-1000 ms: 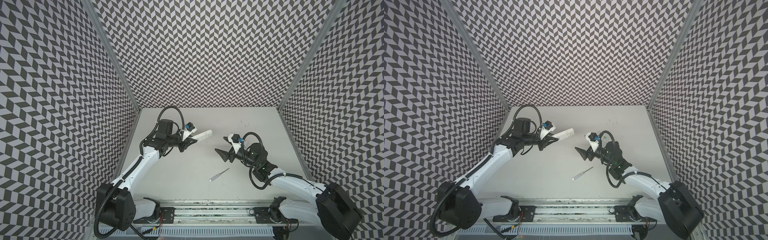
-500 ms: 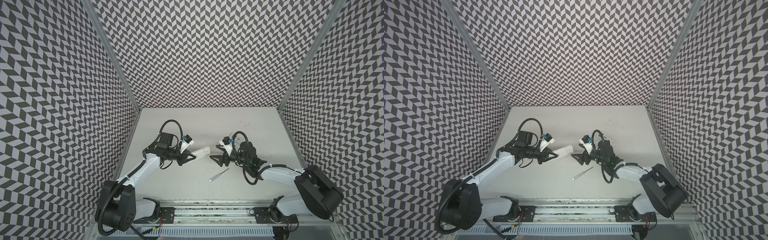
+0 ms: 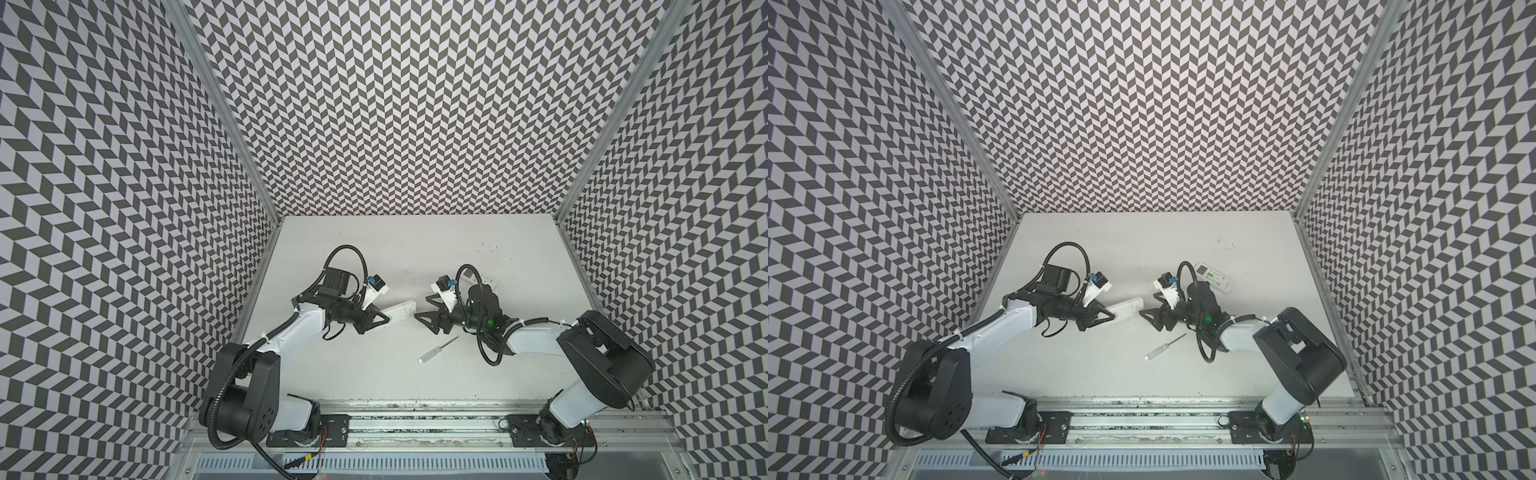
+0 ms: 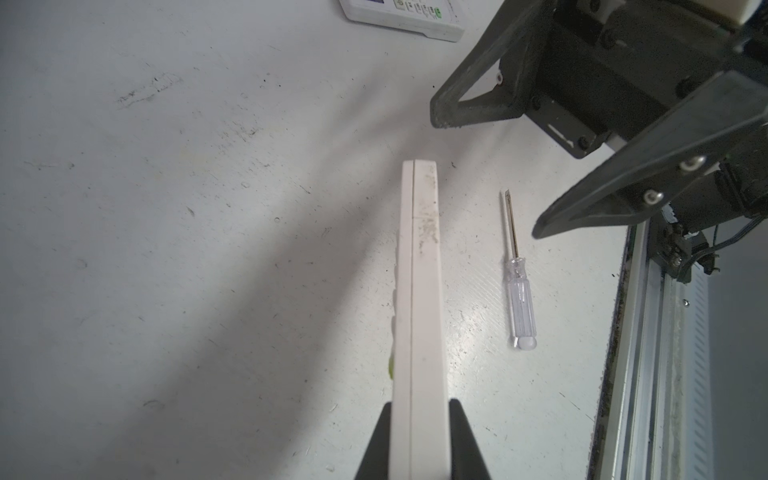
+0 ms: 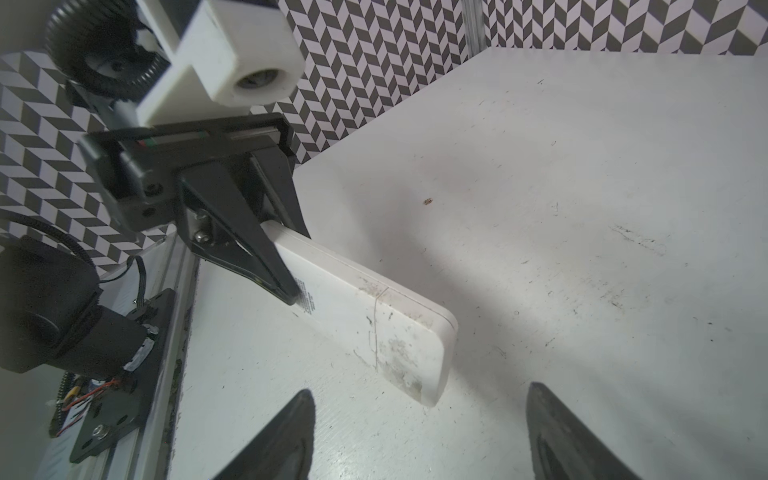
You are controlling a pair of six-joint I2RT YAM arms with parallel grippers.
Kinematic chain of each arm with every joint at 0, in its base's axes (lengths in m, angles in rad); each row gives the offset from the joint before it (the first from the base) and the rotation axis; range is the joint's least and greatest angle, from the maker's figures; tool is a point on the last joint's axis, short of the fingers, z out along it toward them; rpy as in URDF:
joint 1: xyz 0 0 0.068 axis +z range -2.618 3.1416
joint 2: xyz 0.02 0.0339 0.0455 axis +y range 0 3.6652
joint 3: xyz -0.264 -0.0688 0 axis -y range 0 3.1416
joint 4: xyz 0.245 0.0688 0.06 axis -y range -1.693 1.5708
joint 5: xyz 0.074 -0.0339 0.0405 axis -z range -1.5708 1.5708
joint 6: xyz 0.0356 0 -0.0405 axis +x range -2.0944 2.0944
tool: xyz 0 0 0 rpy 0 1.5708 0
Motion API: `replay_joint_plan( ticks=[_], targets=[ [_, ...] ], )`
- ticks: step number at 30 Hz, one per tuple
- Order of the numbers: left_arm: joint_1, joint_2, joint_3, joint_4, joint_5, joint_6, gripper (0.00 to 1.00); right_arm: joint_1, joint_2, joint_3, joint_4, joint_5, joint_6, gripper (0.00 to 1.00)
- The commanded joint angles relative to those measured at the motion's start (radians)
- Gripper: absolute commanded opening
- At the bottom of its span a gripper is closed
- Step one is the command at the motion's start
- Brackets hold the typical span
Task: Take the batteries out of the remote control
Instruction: 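Release the right gripper and reposition it at the remote's back cover end, then pinch the battery cover with the right gripper and slide it off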
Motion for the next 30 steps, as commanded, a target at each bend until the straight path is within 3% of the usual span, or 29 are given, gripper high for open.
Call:
replay_joint_plan(
  ticks=[1, 7, 18, 30],
  targets=[
    [-0.005, 0.011, -0.002, 0.036, 0.024, 0.002, 0.00, 0.013, 0.047, 0.033, 0.117, -0.006, 0.030, 0.76],
    [-0.010, 0.024, 0.007, 0.040, 0.015, -0.001, 0.00, 0.029, 0.141, 0.076, 0.151, -0.030, 0.038, 0.66],
    [-0.025, 0.034, 0.010, 0.046, 0.011, -0.002, 0.00, 0.048, 0.204, 0.082, 0.181, 0.005, 0.043, 0.63],
    [-0.034, 0.026, 0.005, 0.051, 0.017, -0.007, 0.00, 0.053, 0.231, 0.098, 0.174, 0.015, 0.035, 0.43]
  ],
)
